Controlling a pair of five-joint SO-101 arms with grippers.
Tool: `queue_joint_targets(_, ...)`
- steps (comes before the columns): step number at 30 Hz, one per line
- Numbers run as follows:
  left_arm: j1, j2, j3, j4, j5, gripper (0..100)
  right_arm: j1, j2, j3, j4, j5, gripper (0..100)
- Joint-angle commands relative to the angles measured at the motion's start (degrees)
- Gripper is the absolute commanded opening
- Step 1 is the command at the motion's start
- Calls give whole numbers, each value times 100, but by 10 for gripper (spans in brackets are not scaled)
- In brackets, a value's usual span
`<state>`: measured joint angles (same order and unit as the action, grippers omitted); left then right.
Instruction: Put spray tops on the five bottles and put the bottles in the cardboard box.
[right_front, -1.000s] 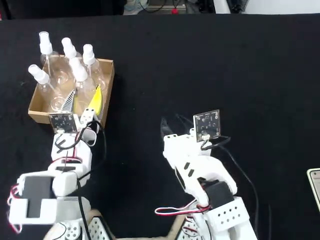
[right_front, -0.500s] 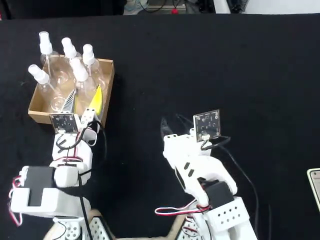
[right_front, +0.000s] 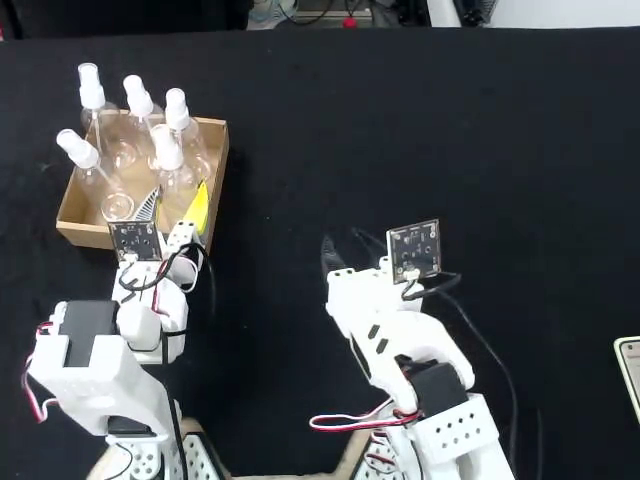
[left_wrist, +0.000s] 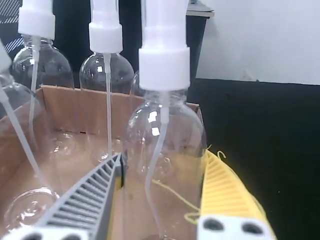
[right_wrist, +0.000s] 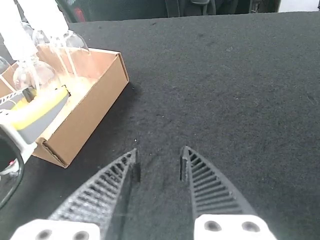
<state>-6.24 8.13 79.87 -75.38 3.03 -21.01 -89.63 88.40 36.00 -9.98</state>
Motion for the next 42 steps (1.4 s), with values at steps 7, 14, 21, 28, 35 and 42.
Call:
queue_joint_targets(7,-57,-26,-163,-123,-26,306,-9,-101,-48,-149,44,127)
queue_joint_targets(14,-48,-88,171,-774,-44,304,-9,-101,-48,-158,53,127)
queue_joint_targets(21,-4,-70,189,-369,-26,304,-9,-101,-48,-158,53,127)
queue_joint_targets(28,-40,-88,189,-607,-62,300,-9,-101,-48,-158,53,127)
queue_joint_targets(35,-66,-457,215,-369,-44,299,-9,-101,-48,-158,53,127)
queue_joint_targets(42,-374,-1978,-136,2136,-18,299,-9,-101,-48,-167,53,127)
